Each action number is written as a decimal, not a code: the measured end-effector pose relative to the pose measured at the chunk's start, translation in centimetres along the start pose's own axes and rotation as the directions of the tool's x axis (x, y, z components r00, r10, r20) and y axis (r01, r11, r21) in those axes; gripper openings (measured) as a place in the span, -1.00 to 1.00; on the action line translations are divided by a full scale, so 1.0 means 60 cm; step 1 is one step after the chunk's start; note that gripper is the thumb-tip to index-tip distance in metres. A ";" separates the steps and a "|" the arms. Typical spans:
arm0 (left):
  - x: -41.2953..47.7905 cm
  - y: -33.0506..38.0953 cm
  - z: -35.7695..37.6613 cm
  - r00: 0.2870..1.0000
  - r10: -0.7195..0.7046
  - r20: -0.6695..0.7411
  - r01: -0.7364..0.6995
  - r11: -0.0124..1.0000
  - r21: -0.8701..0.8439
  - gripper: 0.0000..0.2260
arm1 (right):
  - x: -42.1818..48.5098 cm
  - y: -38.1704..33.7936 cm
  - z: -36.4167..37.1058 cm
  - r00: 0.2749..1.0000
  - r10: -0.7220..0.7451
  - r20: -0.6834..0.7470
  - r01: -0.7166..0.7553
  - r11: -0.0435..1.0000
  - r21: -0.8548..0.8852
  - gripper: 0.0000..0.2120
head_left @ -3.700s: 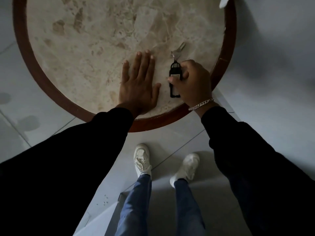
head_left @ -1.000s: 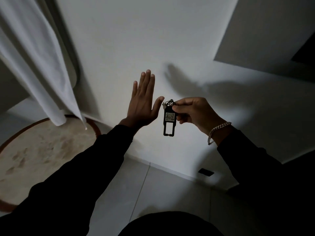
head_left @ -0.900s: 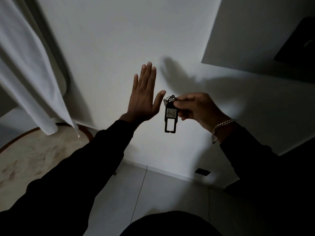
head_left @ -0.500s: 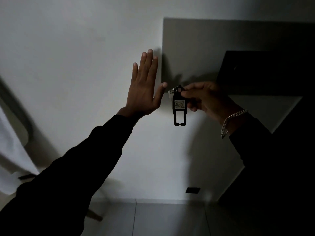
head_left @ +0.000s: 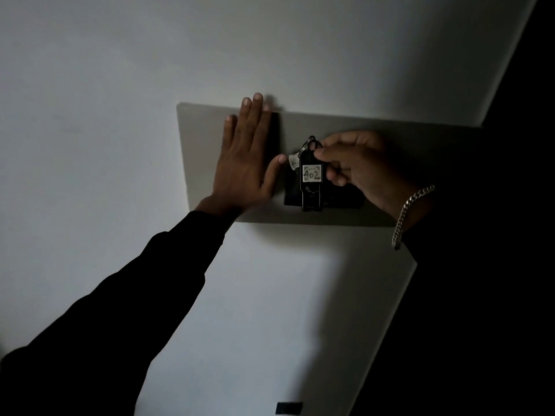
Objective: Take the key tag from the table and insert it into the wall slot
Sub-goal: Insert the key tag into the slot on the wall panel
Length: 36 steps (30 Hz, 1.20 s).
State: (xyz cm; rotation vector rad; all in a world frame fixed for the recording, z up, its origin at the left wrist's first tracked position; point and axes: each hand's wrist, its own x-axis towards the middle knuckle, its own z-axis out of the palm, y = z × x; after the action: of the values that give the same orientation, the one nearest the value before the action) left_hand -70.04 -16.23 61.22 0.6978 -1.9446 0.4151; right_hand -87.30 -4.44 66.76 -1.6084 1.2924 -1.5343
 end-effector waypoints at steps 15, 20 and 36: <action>0.063 0.000 0.062 0.972 0.224 -0.071 -0.192 0.930 0.312 -0.35 | 0.060 0.013 -0.129 0.966 -0.211 -0.150 0.177 0.961 -0.212 -0.86; 0.064 -0.012 0.077 0.956 0.269 -0.117 -0.207 0.901 0.380 -0.34 | 0.067 0.030 -0.125 0.966 -0.214 -0.145 0.169 0.947 -0.272 -0.94; 0.061 -0.020 0.085 0.943 0.284 -0.175 -0.197 0.897 0.397 -0.34 | 0.054 0.062 -0.120 0.958 -0.226 -0.179 0.132 0.895 -0.425 -0.71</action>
State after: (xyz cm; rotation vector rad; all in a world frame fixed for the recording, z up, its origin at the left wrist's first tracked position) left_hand -74.09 -21.09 62.16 0.6134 -1.7509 1.0010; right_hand -95.56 -7.19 66.14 -1.8989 1.7234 -1.6747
